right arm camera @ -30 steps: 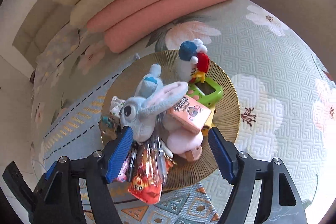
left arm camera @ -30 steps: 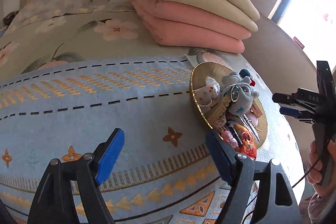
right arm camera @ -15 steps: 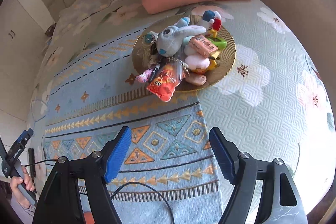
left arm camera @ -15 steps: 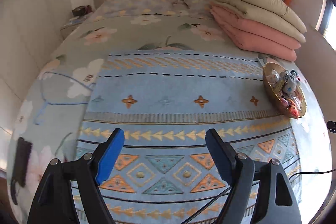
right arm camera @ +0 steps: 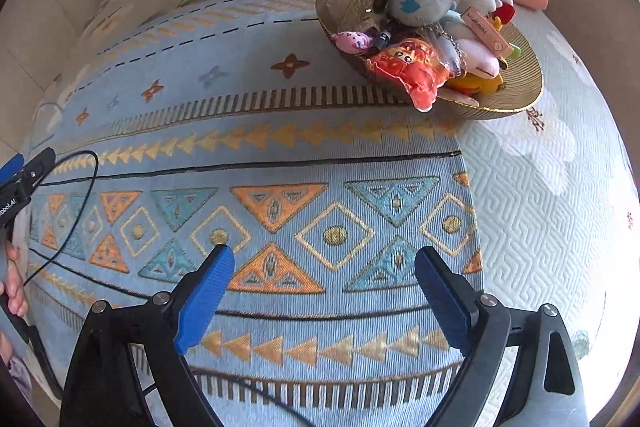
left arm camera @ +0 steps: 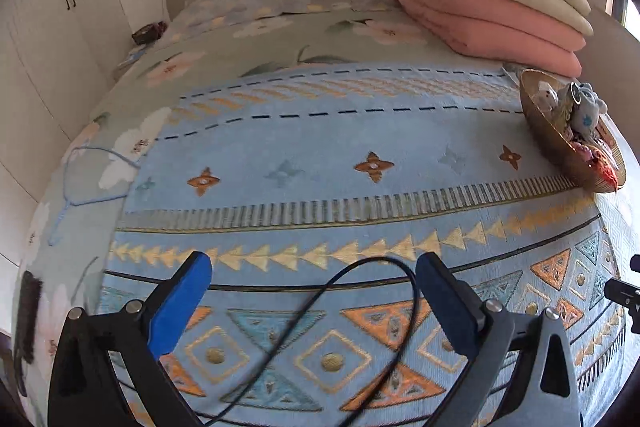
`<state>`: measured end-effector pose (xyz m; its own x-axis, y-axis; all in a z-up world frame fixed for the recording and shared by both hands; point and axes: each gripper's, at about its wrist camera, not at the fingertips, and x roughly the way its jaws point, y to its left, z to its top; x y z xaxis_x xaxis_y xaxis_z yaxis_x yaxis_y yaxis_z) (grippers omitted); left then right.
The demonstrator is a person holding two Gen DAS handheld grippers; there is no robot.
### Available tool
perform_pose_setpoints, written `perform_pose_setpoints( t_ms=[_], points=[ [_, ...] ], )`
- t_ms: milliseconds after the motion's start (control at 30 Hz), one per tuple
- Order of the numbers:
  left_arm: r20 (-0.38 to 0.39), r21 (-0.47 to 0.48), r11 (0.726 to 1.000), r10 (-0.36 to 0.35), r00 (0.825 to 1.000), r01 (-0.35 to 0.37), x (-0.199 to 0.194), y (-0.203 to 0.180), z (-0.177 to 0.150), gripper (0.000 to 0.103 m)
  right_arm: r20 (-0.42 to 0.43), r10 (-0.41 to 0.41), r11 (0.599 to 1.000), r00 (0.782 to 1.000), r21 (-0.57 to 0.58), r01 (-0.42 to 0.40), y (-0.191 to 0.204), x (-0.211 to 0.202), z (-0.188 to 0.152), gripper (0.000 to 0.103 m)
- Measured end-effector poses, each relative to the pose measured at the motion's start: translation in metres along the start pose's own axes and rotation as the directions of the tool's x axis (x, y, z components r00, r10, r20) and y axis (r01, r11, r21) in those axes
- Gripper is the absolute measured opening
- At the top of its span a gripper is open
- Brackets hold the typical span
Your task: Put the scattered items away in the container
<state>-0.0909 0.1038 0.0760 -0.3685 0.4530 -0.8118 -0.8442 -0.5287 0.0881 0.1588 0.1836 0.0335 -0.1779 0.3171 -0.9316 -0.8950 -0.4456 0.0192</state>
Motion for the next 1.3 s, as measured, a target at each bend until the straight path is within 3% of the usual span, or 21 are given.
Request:
perform_pose_setpoints(
  t_ms=[133, 233, 333, 567, 1300],
  points=[
    [-0.078, 0.031, 1.000, 0.006, 0.997, -0.003, 0.054, -0.054, -0.009, 0.103, 0.014, -0.015, 0.999, 1.000, 0.032, 0.014, -0.004, 0.038, 0.002, 0.091],
    [-0.104, 0.014, 0.999, 0.039, 0.994, -0.038, 0.076, -0.068, -0.017, 0.103, -0.009, -0.031, 0.998, 0.999, 0.056, 0.032, -0.010, 0.063, 0.000, 0.093],
    [-0.051, -0.156, 0.987, -0.040, 0.998, 0.032, 0.078, -0.050, -0.024, 0.103, 0.042, -0.016, 0.996, 0.999, 0.085, 0.012, -0.015, 0.066, -0.005, 0.103],
    [-0.021, -0.171, 0.985, -0.031, 0.999, 0.027, 0.073, -0.053, -0.028, 0.103, 0.220, -0.030, 0.997, 0.975, 0.078, 0.013, -0.015, 0.061, -0.029, 0.103],
    [-0.004, -0.154, 0.988, -0.006, 1.000, 0.005, 0.077, -0.052, -0.025, 0.103, 0.245, -0.029, 0.997, 0.969, 0.080, 0.009, -0.014, 0.061, -0.034, 0.103]
  ],
)
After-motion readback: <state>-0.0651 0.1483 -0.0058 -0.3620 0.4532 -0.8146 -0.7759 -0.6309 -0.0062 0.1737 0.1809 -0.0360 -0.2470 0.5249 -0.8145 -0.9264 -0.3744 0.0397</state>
